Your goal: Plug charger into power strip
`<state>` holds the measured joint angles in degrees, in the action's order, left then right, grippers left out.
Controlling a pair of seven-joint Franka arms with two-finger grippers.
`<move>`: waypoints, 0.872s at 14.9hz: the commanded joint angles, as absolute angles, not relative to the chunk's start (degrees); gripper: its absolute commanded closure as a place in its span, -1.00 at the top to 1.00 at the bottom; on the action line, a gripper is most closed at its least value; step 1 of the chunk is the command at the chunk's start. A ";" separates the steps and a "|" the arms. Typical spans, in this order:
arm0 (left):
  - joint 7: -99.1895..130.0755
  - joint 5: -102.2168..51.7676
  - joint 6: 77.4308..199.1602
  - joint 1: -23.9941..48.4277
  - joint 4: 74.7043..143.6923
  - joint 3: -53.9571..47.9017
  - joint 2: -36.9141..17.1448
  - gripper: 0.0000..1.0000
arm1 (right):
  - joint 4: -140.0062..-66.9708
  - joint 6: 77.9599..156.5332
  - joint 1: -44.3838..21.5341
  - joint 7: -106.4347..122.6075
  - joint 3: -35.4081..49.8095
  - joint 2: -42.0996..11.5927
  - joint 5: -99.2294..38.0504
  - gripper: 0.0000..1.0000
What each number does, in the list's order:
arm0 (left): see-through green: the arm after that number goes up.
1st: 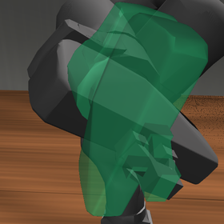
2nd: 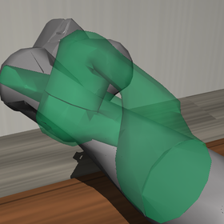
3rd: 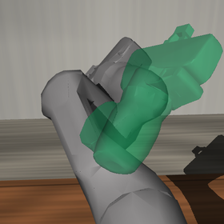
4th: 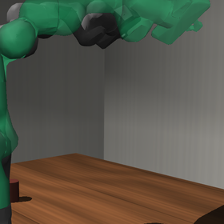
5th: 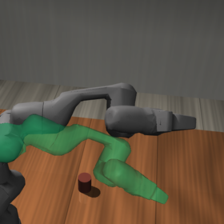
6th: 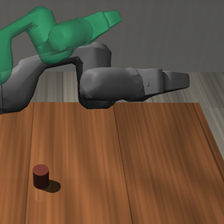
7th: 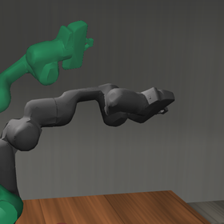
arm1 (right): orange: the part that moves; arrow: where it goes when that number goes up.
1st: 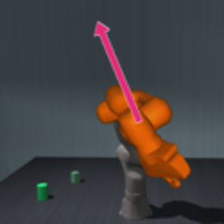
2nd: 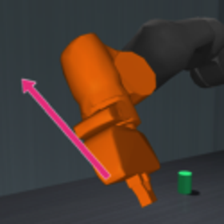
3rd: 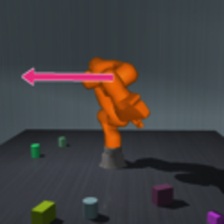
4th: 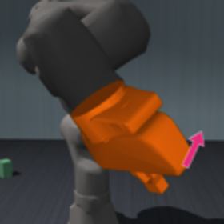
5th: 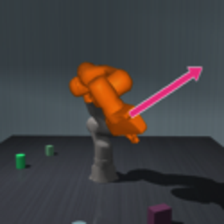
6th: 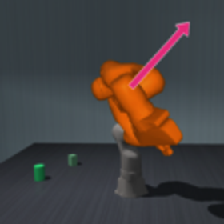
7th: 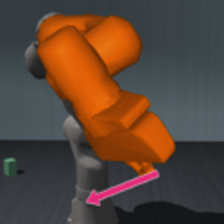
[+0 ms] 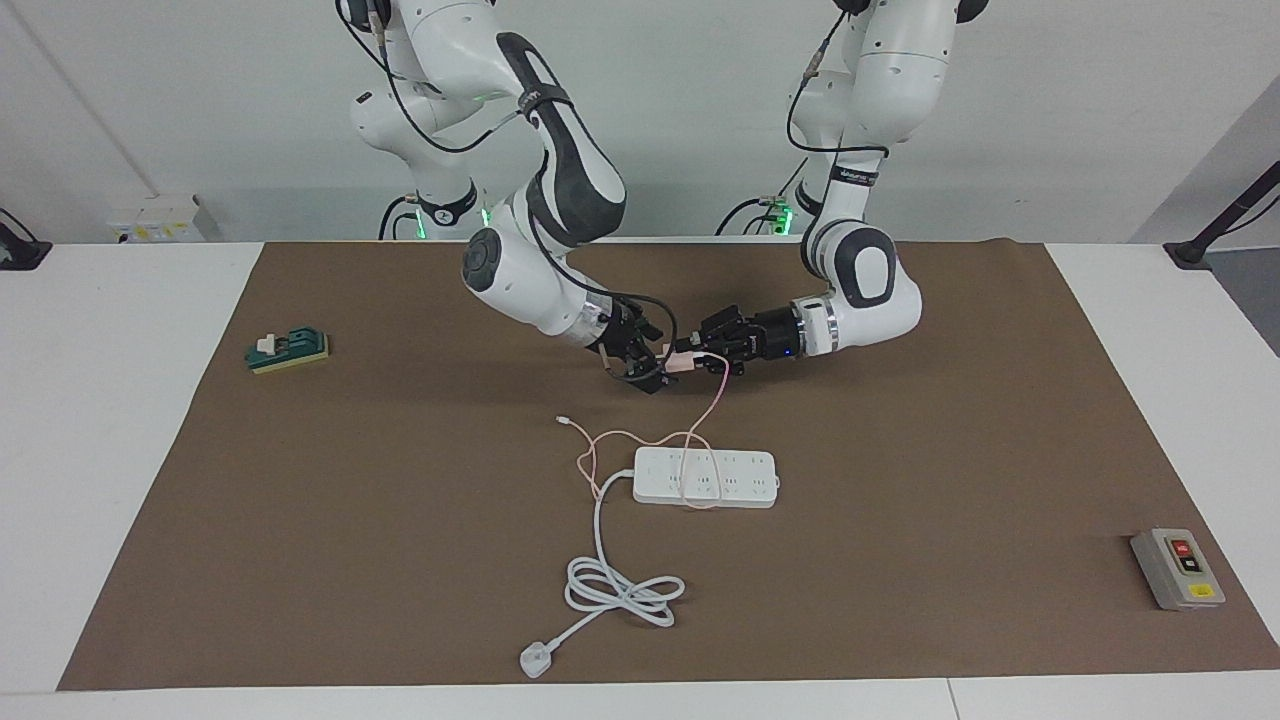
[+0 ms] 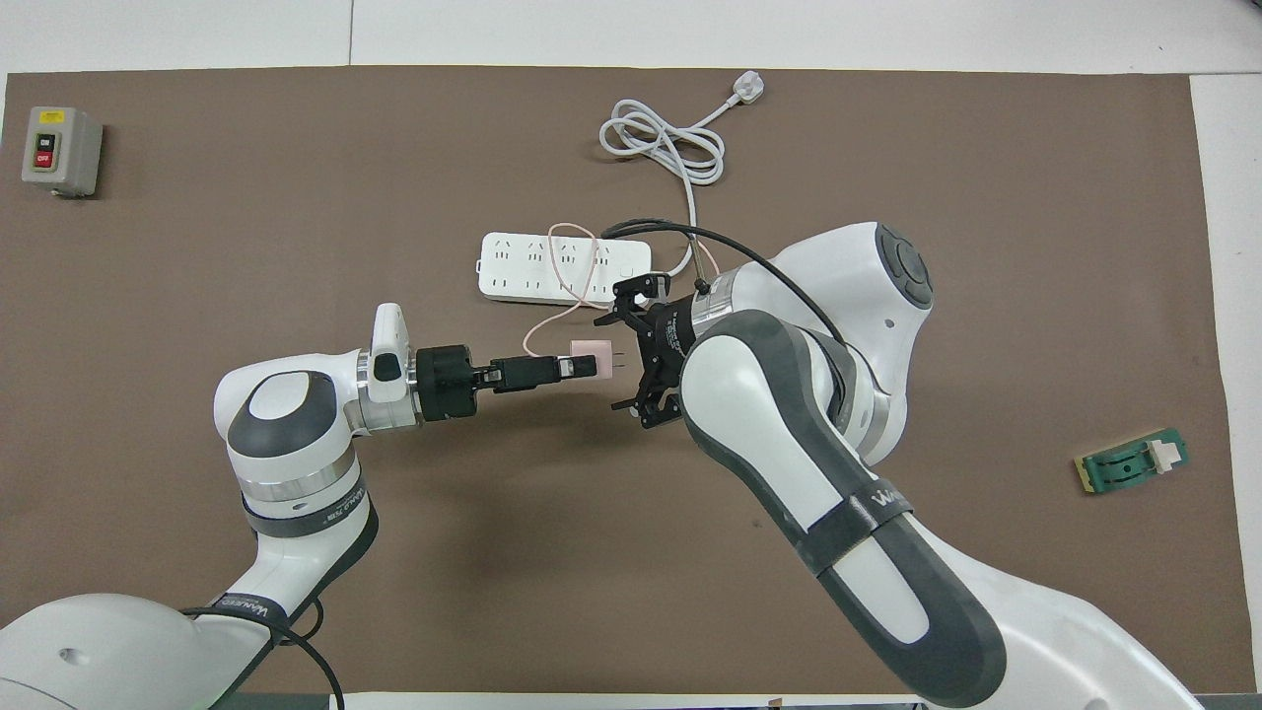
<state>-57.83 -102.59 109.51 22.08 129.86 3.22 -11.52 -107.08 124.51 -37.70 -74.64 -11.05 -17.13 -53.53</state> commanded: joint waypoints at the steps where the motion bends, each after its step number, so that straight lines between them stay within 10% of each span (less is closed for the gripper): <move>1: -58.54 -103.18 109.77 22.50 129.55 3.52 -10.90 -1.00 | -108.54 125.42 -37.27 -73.21 -10.72 -16.17 -52.56 1.00; 13: -49.16 -93.54 114.70 13.02 123.15 4.48 -6.68 -1.00 | -108.37 111.64 -24.37 -46.36 -11.07 -8.98 -32.44 1.00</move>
